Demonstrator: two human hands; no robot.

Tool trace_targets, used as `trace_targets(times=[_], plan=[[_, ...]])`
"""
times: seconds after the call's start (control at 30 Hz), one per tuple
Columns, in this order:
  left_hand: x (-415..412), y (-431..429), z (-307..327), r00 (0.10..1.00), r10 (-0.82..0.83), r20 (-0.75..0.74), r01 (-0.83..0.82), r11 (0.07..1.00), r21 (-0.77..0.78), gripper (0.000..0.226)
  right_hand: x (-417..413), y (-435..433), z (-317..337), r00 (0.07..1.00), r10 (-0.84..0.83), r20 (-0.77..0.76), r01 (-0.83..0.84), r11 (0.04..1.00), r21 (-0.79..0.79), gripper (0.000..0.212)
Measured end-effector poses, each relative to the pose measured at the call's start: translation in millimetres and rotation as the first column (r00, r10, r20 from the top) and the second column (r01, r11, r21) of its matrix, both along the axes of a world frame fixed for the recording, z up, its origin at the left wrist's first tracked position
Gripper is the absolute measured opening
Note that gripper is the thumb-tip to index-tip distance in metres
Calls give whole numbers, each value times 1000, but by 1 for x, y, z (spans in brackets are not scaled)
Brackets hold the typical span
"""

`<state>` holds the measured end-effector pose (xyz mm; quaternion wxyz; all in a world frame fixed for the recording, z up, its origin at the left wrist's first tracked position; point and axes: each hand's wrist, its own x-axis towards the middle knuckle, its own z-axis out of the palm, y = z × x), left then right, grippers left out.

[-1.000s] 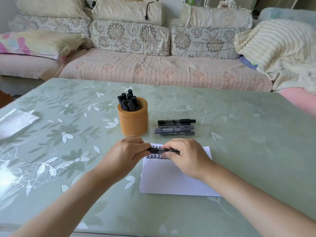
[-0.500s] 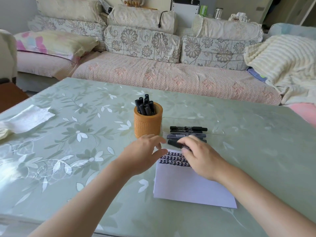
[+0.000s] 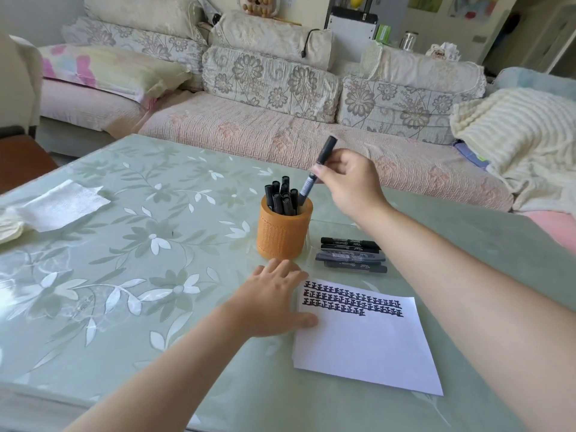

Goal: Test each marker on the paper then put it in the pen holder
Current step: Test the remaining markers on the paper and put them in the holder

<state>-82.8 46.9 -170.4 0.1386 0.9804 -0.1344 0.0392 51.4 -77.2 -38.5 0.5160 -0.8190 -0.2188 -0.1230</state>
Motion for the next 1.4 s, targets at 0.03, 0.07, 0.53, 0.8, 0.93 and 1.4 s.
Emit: trace_targets(times=[0.03, 0.07, 0.53, 0.8, 0.93, 1.4], plan=[[0, -1, -1, 1000, -7, -5, 7, 1000, 14, 86, 2, 5, -1, 1000, -5, 15, 6, 999, -48, 10], [-1, -2, -2, 1000, -9, -7, 10, 1000, 27, 87, 3, 9, -3, 1000, -19, 25, 21, 995, -100, 10], [-2, -3, -5, 992, 4, -127, 4, 998, 61, 90, 10, -15, -22, 983, -1, -181, -95, 848, -521, 24], [0, -6, -2, 990, 10, -143, 1, 997, 74, 90, 35, -95, -61, 987, -146, -62, -5, 362, -932, 32], [-1, -6, -1, 992, 9, -126, -1, 998, 60, 89, 44, -91, -61, 993, -88, -82, -50, 319, -947, 33], [0, -19, 24, 979, 91, 183, -67, 989, -134, 57, -53, -126, -32, 999, 32, 38, 3, 719, -695, 29]])
